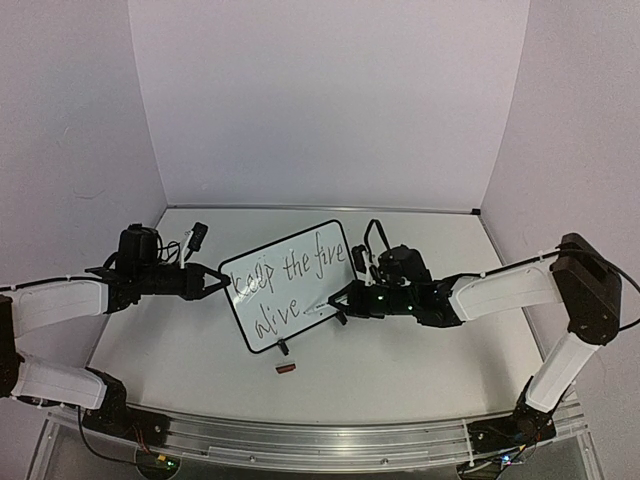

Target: Write a sentence on the whiteboard

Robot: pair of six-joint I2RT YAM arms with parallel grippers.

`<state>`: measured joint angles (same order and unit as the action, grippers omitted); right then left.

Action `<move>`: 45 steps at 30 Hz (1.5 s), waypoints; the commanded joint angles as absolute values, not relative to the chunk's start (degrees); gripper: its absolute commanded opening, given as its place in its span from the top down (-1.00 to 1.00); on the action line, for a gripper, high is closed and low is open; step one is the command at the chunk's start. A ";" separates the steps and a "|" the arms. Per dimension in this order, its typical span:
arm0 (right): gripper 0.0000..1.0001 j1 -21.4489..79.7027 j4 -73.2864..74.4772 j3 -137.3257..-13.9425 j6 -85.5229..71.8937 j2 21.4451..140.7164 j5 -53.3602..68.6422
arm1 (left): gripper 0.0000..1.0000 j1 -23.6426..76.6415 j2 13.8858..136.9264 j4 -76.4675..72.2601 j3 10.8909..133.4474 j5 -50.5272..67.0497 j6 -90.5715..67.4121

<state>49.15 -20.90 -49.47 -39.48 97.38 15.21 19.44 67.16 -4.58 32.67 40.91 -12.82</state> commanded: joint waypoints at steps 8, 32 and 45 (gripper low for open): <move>1.00 48.97 -21.36 -47.59 -35.66 90.71 14.56 | 0.92 19.00 67.23 -2.96 35.12 36.45 -9.45; 1.00 45.25 -7.49 -45.33 -32.00 74.73 11.31 | -0.76 18.99 53.60 1.45 35.05 27.63 -12.55; 1.00 40.98 7.27 -49.53 -25.75 70.15 27.76 | -0.75 28.74 50.43 14.27 44.10 21.86 -11.91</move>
<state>41.06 -0.50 -45.69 -29.97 73.27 21.28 22.97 49.96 9.24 38.74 24.86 -13.27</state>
